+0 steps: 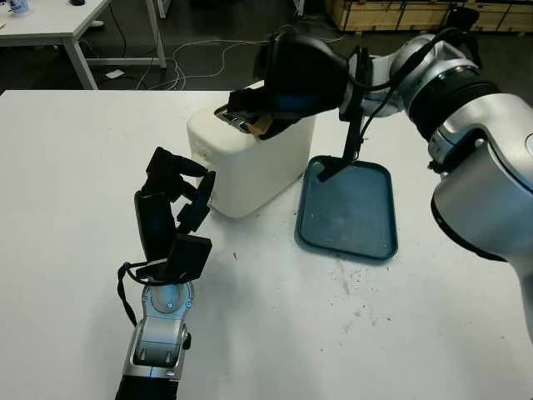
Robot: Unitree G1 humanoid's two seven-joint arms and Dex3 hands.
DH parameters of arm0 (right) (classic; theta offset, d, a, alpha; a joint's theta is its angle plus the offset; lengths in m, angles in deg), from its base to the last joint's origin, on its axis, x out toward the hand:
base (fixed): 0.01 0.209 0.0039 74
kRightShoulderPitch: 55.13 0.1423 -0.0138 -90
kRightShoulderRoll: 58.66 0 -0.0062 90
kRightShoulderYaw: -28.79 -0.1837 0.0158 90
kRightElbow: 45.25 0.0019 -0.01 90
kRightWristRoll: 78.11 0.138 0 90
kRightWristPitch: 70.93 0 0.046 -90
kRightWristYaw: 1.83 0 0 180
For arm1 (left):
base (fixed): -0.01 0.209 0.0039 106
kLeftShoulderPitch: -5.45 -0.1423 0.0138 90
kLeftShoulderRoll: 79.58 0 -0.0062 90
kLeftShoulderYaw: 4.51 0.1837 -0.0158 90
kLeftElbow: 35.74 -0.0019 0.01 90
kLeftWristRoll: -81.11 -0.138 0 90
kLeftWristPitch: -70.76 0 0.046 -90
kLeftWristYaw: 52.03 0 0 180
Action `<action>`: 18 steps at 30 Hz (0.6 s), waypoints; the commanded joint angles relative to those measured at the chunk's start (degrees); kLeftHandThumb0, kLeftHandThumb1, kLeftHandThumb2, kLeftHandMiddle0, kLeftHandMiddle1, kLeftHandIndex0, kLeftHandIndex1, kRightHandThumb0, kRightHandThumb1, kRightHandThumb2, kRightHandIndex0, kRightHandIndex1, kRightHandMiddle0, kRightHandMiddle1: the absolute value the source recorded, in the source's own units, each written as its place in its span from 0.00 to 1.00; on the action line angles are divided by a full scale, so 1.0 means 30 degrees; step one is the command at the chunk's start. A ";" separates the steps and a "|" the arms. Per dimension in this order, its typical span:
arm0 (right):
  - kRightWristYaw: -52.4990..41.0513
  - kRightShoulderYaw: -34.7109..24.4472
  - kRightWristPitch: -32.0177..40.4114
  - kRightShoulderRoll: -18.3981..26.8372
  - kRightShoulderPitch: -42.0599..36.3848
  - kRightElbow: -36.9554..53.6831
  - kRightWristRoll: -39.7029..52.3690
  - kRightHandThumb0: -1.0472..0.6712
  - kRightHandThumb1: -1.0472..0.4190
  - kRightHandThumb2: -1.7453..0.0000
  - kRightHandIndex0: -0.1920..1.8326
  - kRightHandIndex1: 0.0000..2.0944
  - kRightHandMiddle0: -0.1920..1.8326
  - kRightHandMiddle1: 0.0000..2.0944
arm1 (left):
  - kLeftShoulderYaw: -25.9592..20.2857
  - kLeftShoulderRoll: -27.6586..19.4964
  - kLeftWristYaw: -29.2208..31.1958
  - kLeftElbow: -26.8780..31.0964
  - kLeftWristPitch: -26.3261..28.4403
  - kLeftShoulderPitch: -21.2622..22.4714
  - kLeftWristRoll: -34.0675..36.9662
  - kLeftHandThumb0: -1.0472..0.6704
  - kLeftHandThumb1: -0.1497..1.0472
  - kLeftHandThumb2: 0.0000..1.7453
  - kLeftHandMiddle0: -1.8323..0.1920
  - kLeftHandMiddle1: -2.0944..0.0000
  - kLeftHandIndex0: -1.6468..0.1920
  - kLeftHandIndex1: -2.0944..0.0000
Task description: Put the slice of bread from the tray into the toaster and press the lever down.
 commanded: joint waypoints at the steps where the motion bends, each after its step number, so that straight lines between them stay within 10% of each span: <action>1: 0.0464 -0.0017 -0.0267 0.0239 0.0604 0.0106 -0.0020 0.22 0.09 0.61 0.70 0.83 0.55 0.83 | 0.0194 0.0689 -0.0123 -0.0027 0.0201 0.0115 0.0105 0.34 0.89 0.16 0.53 0.17 0.66 0.17; 18: -0.0372 -0.1229 0.0561 0.0514 0.1290 0.0033 0.0448 0.21 0.09 0.62 0.71 0.83 0.55 0.83 | 0.0280 0.0692 -0.0129 -0.0096 0.0157 0.0157 0.0241 0.34 0.89 0.16 0.52 0.17 0.66 0.17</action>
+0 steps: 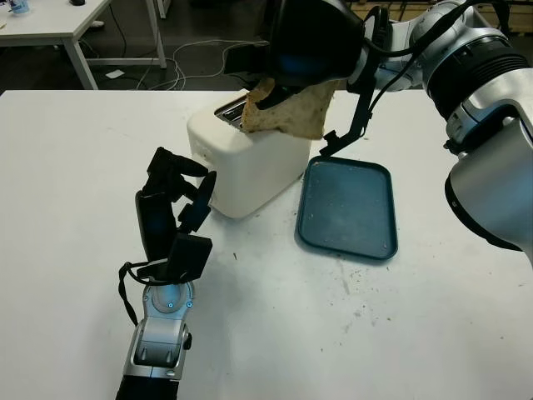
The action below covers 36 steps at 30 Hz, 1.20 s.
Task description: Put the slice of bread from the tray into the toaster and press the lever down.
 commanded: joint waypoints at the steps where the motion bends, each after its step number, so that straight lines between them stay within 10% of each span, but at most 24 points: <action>1: -0.0053 0.0167 0.0478 0.0047 0.0414 0.0016 -0.0131 0.21 0.09 0.63 0.71 0.83 0.55 0.83 | 0.0164 0.0724 -0.0123 -0.0083 0.0121 0.0117 0.0162 0.34 0.89 0.15 0.52 0.17 0.66 0.17; 22: 0.4223 0.5945 0.6556 -0.1827 0.0578 -0.0461 -0.5382 0.21 0.09 0.57 0.69 0.83 0.53 0.80 | 0.0442 0.0864 -0.0743 -0.0081 0.0186 0.0115 -0.0053 0.35 0.89 0.16 0.52 0.17 0.66 0.17; 36: 0.5547 0.5805 0.5246 -0.4405 0.0427 -0.0731 -0.4616 0.23 0.09 0.56 0.69 0.83 0.52 0.83 | 0.0663 0.1034 -0.1367 0.0283 0.0584 0.0100 -0.0129 0.34 0.89 0.15 0.52 0.17 0.67 0.17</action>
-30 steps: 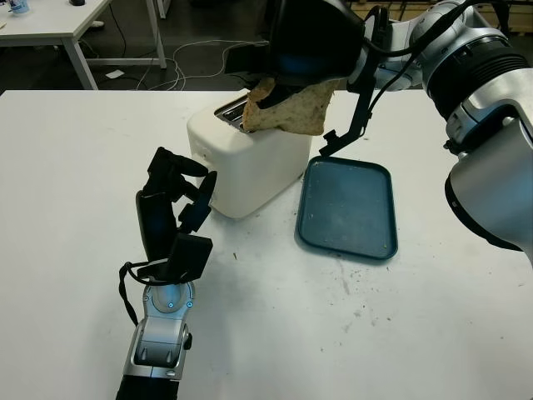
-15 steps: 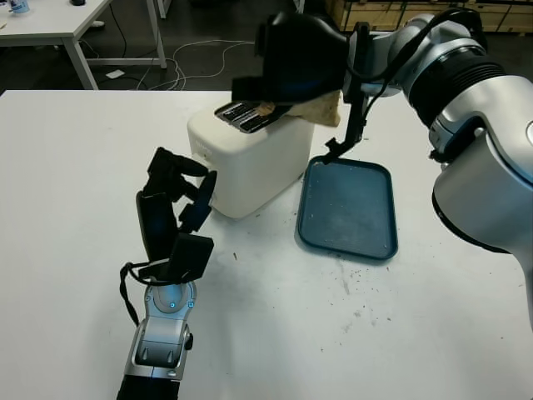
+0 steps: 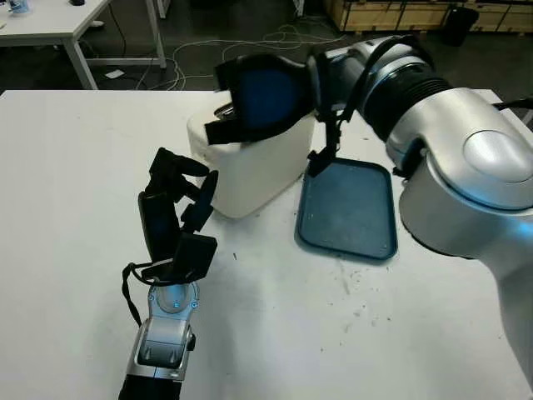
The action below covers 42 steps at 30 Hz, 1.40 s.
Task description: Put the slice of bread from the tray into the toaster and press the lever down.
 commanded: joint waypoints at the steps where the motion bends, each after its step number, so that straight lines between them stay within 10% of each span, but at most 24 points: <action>1: -0.0151 -0.0162 -0.0396 -0.0374 0.0417 -0.0044 0.0324 0.23 0.09 0.56 0.68 0.83 0.51 0.83 | 0.0112 0.1033 -0.0264 0.0298 0.0222 0.0071 -0.0011 0.34 0.89 0.16 0.52 0.17 0.67 0.17; 7: -0.1050 -0.0541 -0.0449 -0.0883 0.0189 -0.0162 0.0787 0.23 0.09 0.61 0.68 0.83 0.53 0.80 | 0.0176 0.0957 -0.0428 0.0316 0.0141 -0.0016 -0.0007 0.34 0.89 0.16 0.53 0.17 0.67 0.17; 11: -0.5647 -0.0870 0.1694 -0.0802 -0.0035 -0.0440 0.1095 0.16 0.09 0.68 0.42 0.77 0.35 0.65 | 0.0283 0.1069 -0.0551 0.0375 0.0248 -0.0103 -0.0024 0.34 0.89 0.16 0.53 0.17 0.67 0.17; 15: -0.9036 -0.0976 0.3015 -0.0360 -0.0114 -0.0473 0.1211 0.07 0.09 0.76 0.12 0.39 0.23 0.17 | 0.0277 0.1048 -0.0752 0.0356 0.0199 -0.0170 -0.0031 0.33 0.89 0.15 0.52 0.17 0.66 0.17; 21: -1.1999 -0.2048 0.2473 0.0422 -0.0081 -0.0391 0.2311 0.03 0.09 0.87 0.10 0.02 0.10 0.07 | 0.0276 0.0901 -0.0713 0.0269 0.0192 -0.0171 -0.0028 0.33 0.89 0.15 0.52 0.17 0.66 0.17; 42: -2.3520 -1.3249 -0.0521 0.2741 0.0652 0.0563 1.3315 0.00 0.09 0.94 0.10 0.00 0.10 0.00 | 0.0403 0.0966 -0.0397 -0.0137 -0.0063 -0.0132 0.0439 0.35 0.89 0.15 0.52 0.17 0.65 0.17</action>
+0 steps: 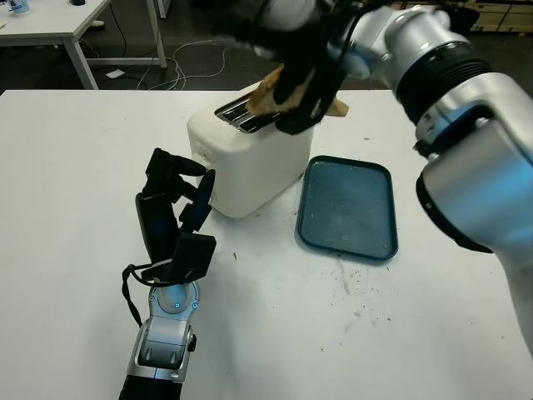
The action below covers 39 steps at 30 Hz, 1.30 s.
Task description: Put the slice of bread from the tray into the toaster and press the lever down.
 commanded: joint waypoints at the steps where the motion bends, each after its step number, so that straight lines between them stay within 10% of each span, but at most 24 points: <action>1: -0.0523 -0.1093 -0.0343 0.0295 0.0268 0.0281 0.1241 0.01 0.09 0.92 0.10 0.01 0.11 0.01 | 0.0250 0.0975 0.0091 -0.0176 -0.0119 -0.0093 0.0262 0.35 0.89 0.15 0.52 0.17 0.66 0.17; 8: -0.1751 -0.3922 -0.0975 0.0778 -0.0339 0.0651 0.3882 0.09 0.09 0.82 0.14 0.05 0.18 0.04 | 0.0374 0.1003 0.0066 -0.0138 0.0071 -0.0147 0.0197 0.35 0.89 0.15 0.53 0.17 0.66 0.17; 20: -0.1380 -0.5961 -0.1952 0.2266 -0.1890 0.1153 0.5203 0.13 0.09 0.93 0.10 0.27 0.24 0.06 | 0.0423 0.0926 0.0179 -0.0280 -0.0069 -0.0174 0.0481 0.34 0.89 0.15 0.52 0.17 0.66 0.17; 26: 0.1457 -0.6094 -0.5312 0.4091 -0.4917 0.2082 0.4969 0.21 0.14 0.99 0.23 0.36 0.36 0.10 | 0.0306 0.0719 0.0233 -0.0326 -0.0182 -0.0210 0.0495 0.34 0.89 0.16 0.52 0.17 0.66 0.17; 39: 0.6163 -0.4255 -0.8398 0.8890 -1.6535 0.8670 0.1290 0.34 0.19 1.00 0.27 0.11 0.35 0.00 | 0.0195 0.0659 0.0395 -0.0514 -0.0266 0.0053 0.0543 0.35 0.89 0.15 0.52 0.17 0.65 0.17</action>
